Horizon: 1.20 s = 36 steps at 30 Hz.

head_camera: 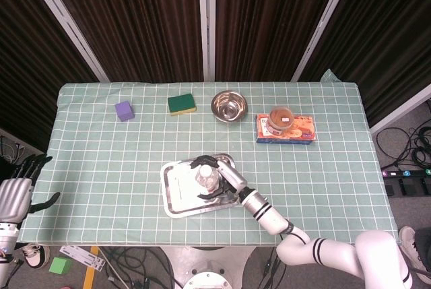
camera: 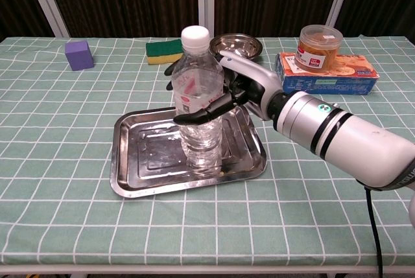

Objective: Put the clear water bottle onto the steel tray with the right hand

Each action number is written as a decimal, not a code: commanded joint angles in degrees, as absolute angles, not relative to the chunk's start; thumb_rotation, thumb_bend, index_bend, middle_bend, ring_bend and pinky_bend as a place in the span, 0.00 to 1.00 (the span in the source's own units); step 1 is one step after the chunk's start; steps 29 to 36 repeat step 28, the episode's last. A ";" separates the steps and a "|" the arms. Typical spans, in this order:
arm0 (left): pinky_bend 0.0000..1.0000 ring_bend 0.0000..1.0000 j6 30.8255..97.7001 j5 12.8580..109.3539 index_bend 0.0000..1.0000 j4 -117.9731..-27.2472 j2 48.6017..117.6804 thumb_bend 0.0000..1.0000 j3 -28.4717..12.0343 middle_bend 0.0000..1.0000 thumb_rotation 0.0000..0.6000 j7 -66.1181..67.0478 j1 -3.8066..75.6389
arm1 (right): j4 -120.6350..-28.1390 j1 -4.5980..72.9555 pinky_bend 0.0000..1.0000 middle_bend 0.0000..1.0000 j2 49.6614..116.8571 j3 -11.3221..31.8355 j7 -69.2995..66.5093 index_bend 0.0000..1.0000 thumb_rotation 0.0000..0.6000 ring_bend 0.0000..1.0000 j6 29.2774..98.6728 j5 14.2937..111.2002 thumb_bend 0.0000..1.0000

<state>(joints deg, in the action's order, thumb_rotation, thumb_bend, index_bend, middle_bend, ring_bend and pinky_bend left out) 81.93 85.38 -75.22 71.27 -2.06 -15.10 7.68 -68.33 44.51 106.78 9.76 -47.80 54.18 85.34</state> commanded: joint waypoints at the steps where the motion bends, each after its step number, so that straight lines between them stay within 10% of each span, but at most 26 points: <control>1: 0.19 0.11 81.99 85.50 0.19 -75.44 71.20 0.26 -2.06 0.21 0.93 -14.93 7.70 | -69.66 44.39 0.06 0.13 104.76 8.93 -47.53 0.03 1.00 0.00 53.09 85.26 0.00; 8: 0.19 0.11 82.43 85.66 0.19 -76.36 70.82 0.26 -2.27 0.21 0.94 -14.55 7.68 | -78.48 42.70 0.00 0.02 93.18 6.31 -39.29 0.00 1.00 0.00 53.05 86.48 0.00; 12: 0.19 0.11 82.45 85.86 0.19 -76.69 70.66 0.26 -2.29 0.21 0.94 -14.25 7.80 | -88.75 41.94 0.00 0.00 77.25 4.08 -17.42 0.00 1.00 0.00 46.61 79.26 0.00; 15: 0.19 0.11 82.23 85.81 0.19 -77.04 70.50 0.26 -2.38 0.21 0.94 -13.68 7.98 | -95.14 37.14 0.00 0.00 70.32 2.44 6.68 0.00 1.00 0.00 55.20 71.39 0.00; 24: 0.19 0.11 81.13 84.87 0.19 -76.66 70.78 0.26 -2.76 0.21 0.94 -13.01 8.42 | -93.53 21.92 0.00 0.02 72.30 -2.36 20.64 0.00 1.00 0.00 80.50 73.89 0.00; 36: 0.19 0.11 80.60 84.76 0.19 -75.98 71.21 0.26 -2.90 0.21 0.94 -13.57 8.77 | -90.35 18.90 0.00 0.01 74.31 -2.50 18.92 0.00 1.00 0.00 82.58 74.23 0.00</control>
